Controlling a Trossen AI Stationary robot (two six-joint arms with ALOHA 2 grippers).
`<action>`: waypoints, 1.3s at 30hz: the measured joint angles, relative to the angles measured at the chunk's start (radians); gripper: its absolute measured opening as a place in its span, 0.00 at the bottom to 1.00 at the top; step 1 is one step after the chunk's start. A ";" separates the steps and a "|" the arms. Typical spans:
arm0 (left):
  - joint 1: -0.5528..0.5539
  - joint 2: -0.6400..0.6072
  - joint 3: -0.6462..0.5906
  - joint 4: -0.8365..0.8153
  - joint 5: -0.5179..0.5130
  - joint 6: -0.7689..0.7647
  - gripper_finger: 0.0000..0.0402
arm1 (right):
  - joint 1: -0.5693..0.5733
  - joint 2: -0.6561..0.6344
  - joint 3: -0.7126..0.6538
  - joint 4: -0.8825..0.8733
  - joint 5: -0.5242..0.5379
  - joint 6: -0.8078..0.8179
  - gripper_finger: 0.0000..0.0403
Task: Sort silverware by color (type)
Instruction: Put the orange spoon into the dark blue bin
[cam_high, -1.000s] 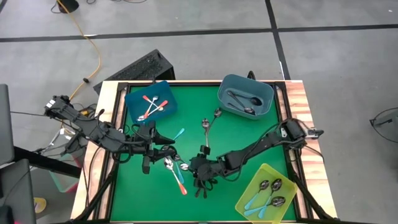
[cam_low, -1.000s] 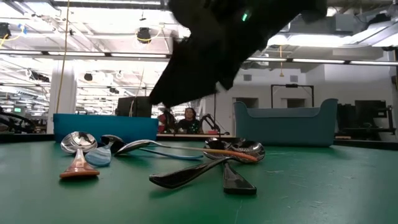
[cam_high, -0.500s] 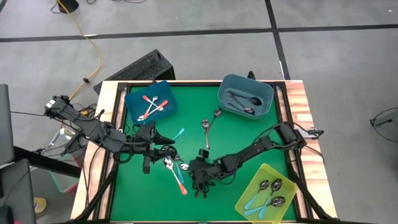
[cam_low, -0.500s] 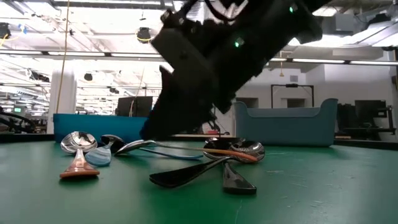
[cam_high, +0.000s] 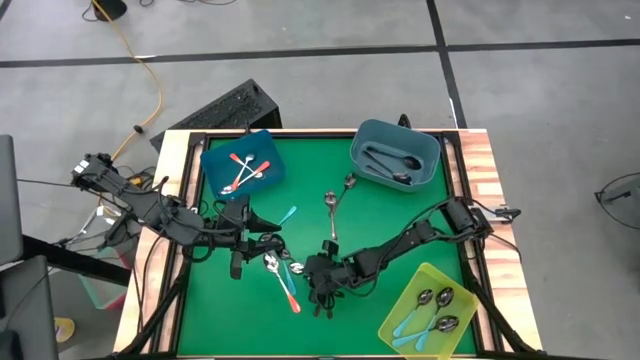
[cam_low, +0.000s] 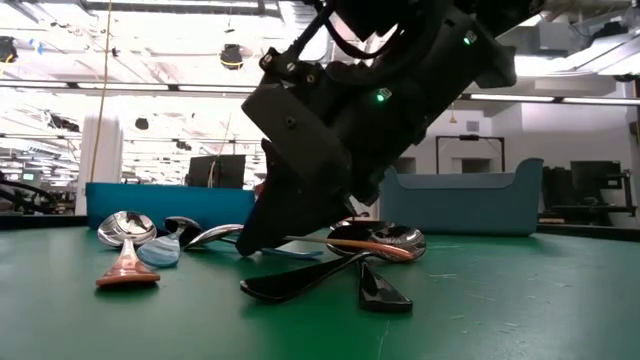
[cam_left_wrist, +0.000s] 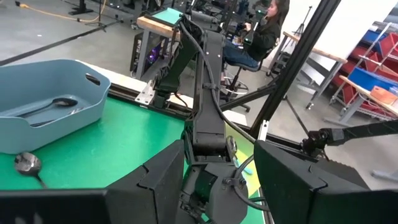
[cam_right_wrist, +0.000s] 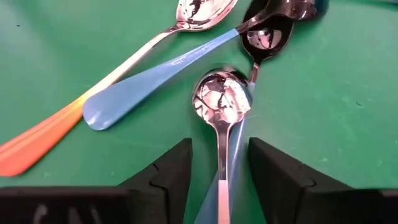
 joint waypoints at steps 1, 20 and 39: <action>0.000 0.000 0.000 0.000 0.000 0.001 0.45 | -0.002 0.000 0.000 0.000 0.003 0.000 0.44; 0.000 0.000 0.000 -0.005 0.000 0.006 0.45 | -0.013 0.000 0.000 -0.003 -0.002 0.097 0.16; 0.000 0.000 0.000 -0.005 0.001 0.006 0.45 | -0.015 -0.005 0.079 0.002 -0.117 0.118 0.04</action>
